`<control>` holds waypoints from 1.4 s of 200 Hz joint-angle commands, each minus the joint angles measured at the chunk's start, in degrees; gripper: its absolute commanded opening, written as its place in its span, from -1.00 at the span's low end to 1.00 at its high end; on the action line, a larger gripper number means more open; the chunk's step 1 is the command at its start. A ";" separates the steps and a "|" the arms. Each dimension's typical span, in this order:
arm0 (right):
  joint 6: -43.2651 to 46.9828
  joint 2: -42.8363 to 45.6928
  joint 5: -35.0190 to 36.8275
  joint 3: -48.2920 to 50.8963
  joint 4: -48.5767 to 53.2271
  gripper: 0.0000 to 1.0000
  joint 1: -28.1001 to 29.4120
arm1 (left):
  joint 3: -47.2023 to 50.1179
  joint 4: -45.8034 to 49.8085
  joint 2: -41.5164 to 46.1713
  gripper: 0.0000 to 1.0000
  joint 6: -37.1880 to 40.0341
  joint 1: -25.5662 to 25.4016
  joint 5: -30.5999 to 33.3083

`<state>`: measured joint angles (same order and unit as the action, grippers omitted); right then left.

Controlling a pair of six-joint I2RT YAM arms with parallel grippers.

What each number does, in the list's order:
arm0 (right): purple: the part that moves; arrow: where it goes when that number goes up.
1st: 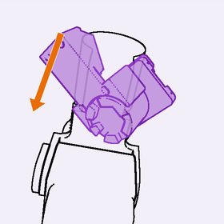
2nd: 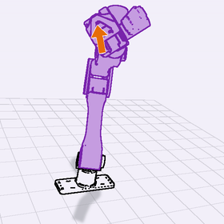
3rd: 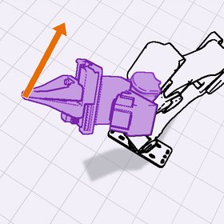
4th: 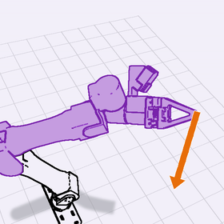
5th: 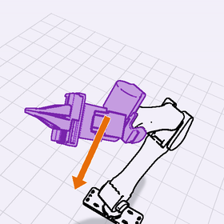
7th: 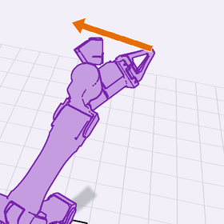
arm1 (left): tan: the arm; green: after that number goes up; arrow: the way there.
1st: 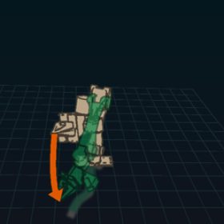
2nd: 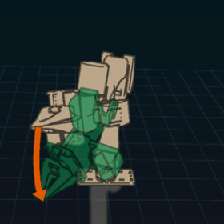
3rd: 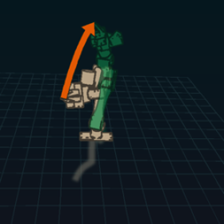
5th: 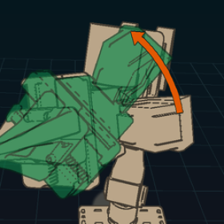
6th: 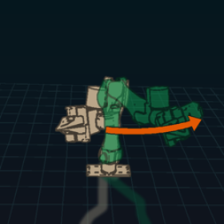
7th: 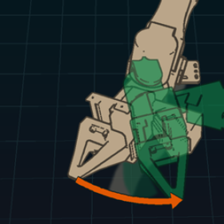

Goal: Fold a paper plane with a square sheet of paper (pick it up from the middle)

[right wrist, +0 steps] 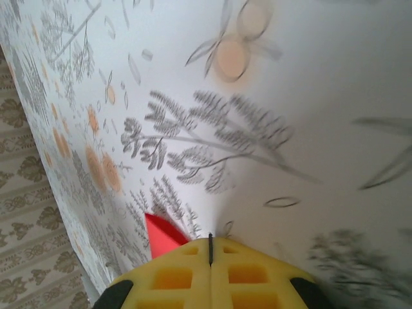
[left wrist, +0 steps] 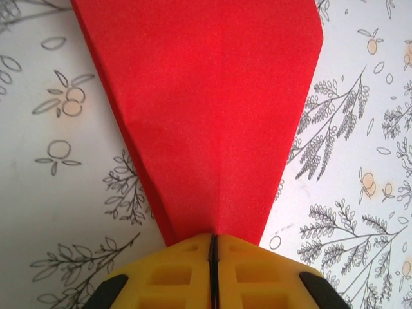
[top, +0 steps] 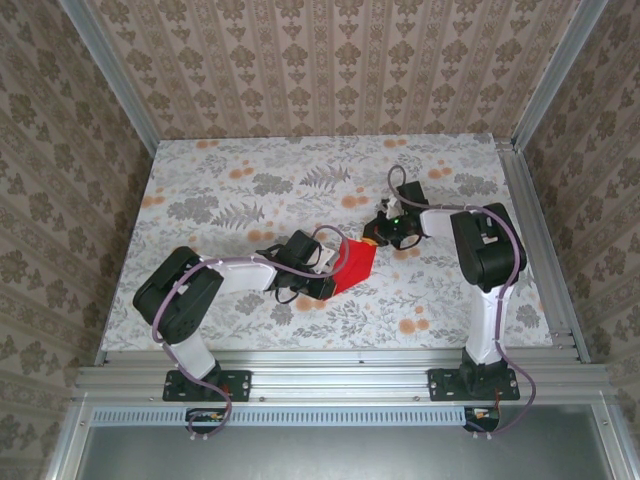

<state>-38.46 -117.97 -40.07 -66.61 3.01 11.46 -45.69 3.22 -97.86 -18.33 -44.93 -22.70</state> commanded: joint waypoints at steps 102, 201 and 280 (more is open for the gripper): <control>-9.56 13.06 -3.10 11.02 -10.38 -0.85 9.63 | 2.09 11.55 -2.82 -0.80 1.56 -0.25 0.29; -11.98 4.03 -1.70 12.33 -16.01 -0.86 14.07 | 2.38 11.01 -0.40 -0.80 1.05 -0.31 -0.68; -5.35 0.51 4.52 13.30 -8.96 -0.86 11.06 | 3.45 13.41 3.04 -0.79 -0.49 -2.23 0.27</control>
<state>-46.39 -113.75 -42.72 -54.61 -11.18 24.56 -45.15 6.83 -96.05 -18.20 -45.56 -23.83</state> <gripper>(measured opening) 0.068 0.102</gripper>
